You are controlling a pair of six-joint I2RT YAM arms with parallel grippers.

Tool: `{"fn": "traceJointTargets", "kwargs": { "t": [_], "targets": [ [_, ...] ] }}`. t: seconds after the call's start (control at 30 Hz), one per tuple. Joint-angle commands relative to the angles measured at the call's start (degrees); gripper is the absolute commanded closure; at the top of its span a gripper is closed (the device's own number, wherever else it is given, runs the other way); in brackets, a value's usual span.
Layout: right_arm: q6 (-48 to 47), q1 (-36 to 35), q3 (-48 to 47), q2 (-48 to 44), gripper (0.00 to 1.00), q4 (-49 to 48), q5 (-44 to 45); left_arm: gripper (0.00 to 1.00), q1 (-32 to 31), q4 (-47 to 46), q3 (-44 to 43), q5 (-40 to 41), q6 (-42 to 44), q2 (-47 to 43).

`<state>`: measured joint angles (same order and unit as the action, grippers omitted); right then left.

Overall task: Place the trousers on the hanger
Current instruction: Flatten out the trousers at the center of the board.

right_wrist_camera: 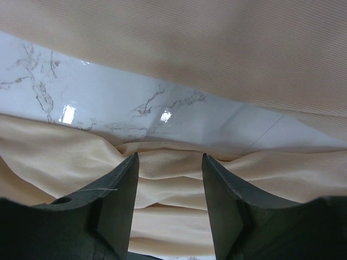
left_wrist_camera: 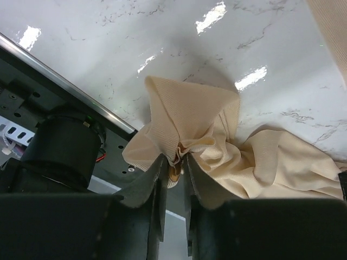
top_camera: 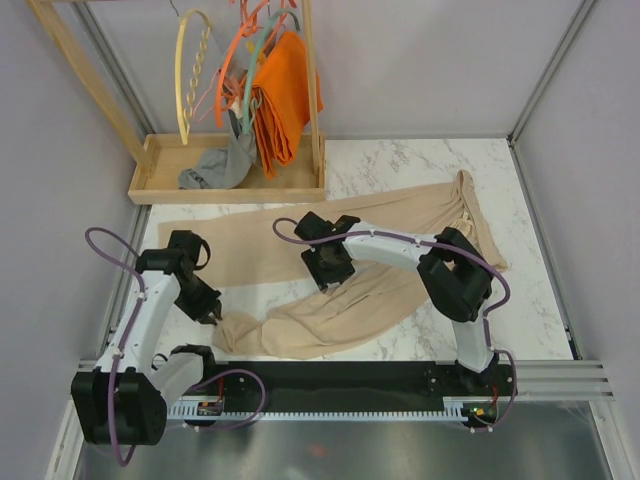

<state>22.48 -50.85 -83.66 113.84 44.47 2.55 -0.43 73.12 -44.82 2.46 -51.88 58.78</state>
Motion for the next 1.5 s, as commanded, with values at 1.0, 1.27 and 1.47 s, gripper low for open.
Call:
{"fn": "traceJointTargets", "kwargs": {
  "t": [1.0, 1.27, 1.47],
  "targets": [
    [0.11, 14.01, 4.12, -11.01, 1.0, 0.36, 14.94, 0.21, 0.25, -4.83, -8.8, -3.6, 11.62, -2.18],
    [-3.23, 19.74, 0.61, -7.95, 0.59, 1.41, 14.16, 0.21, 0.25, -7.64, -7.48, -8.51, 13.82, 0.19],
    [-3.84, 18.86, -1.68, -10.03, 0.41, 1.94, 10.9, 0.29, -0.8, -11.68, -5.81, -13.62, 16.9, 4.05]
  ]
}}
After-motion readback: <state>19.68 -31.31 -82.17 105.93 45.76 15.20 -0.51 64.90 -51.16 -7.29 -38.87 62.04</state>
